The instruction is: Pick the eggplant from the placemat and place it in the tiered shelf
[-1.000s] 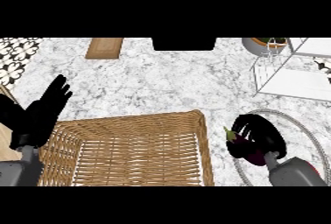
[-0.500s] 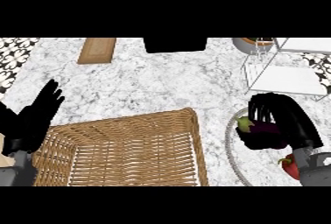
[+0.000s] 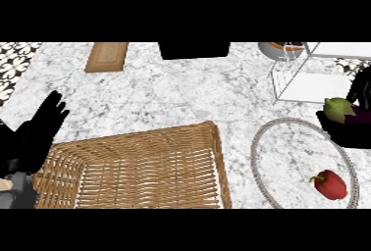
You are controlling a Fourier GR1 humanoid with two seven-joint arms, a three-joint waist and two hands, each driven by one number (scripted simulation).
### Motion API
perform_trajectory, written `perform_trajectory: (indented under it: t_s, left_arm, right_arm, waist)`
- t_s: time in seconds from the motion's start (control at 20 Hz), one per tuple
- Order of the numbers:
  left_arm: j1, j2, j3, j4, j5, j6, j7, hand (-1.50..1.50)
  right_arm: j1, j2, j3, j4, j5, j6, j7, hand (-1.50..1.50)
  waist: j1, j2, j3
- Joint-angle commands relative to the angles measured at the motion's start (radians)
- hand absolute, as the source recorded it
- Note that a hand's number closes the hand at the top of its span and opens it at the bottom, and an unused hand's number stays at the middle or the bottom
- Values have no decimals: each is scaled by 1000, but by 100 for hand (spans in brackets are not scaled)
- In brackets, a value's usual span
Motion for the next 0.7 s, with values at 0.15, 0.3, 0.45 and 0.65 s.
perform_trajectory:
  t_s: [0.15, 0.3, 0.45, 0.65]
  left_arm:
    - [83, -67, -59, 132, -9, -24, 4, 0]
    - [73, -86, -77, 107, -20, -11, 19, 0]
    - [72, -79, -60, 141, -5, -38, 8, 0]
    - [39, -49, -37, 147, 4, -63, 28, 0]
  right_arm:
    - [-87, -99, -199, 12, -123, 70, 102, 150]
    - [-153, -149, -245, 72, -170, 121, 126, 150]
    - [-212, -191, -323, 147, -208, 136, 132, 150]
    - [-315, -247, -351, 258, -243, 184, 133, 150]
  waist:
    - [14, 31, -31]
    - [33, 34, -30]
    - [39, 38, -31]
    - [64, 41, -32]
